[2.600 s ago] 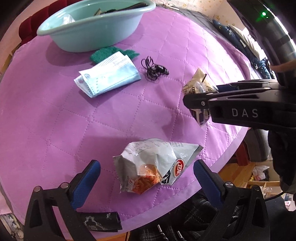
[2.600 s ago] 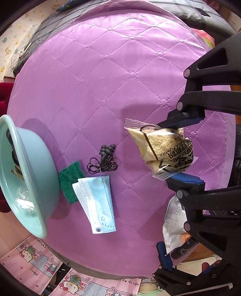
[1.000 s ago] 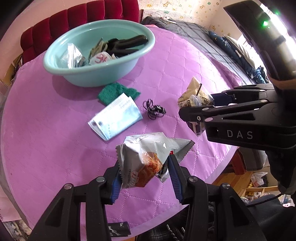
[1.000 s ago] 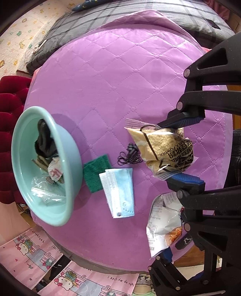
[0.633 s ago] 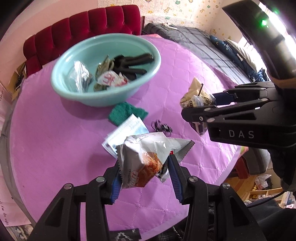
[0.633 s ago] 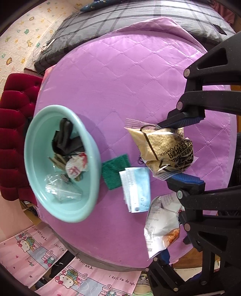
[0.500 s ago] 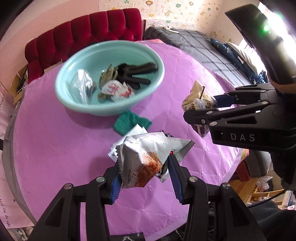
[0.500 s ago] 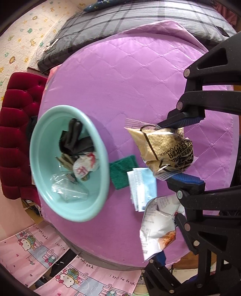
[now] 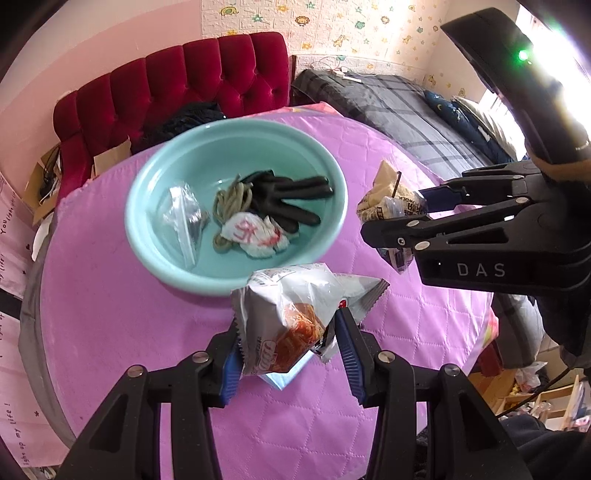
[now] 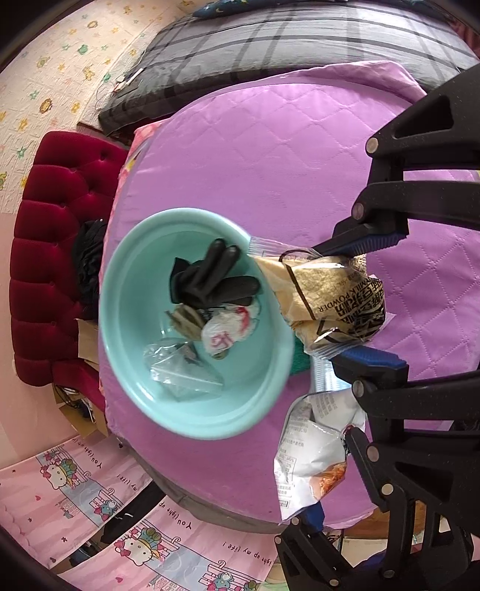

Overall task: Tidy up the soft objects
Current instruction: 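Carry the gold packet and white chip bag over the teal basin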

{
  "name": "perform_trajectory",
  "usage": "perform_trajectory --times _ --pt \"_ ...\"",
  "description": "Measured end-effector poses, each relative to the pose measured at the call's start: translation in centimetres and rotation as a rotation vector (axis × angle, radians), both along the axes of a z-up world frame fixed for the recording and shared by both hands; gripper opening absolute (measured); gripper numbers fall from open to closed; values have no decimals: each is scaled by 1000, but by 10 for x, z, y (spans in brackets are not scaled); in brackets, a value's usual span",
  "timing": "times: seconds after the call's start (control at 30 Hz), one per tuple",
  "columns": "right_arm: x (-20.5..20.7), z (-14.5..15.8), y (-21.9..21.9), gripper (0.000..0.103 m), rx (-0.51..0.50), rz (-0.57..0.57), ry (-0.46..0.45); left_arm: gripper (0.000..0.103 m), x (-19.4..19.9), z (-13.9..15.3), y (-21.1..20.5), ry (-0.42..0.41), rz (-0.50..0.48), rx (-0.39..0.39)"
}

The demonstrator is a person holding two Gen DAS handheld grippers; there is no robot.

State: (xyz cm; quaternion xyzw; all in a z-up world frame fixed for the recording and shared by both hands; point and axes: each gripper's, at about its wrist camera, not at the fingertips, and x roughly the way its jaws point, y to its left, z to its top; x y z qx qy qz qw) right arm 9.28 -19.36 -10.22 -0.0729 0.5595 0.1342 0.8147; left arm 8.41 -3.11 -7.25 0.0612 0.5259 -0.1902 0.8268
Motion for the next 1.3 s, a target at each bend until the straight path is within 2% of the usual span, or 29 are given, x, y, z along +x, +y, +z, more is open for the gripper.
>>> perform_trajectory --times 0.57,1.3 --pt "82 19 15 46 13 51 -24 51 69 -1 18 -7 64 26" --pt "166 -17 40 47 43 28 14 51 145 -39 33 26 148 35"
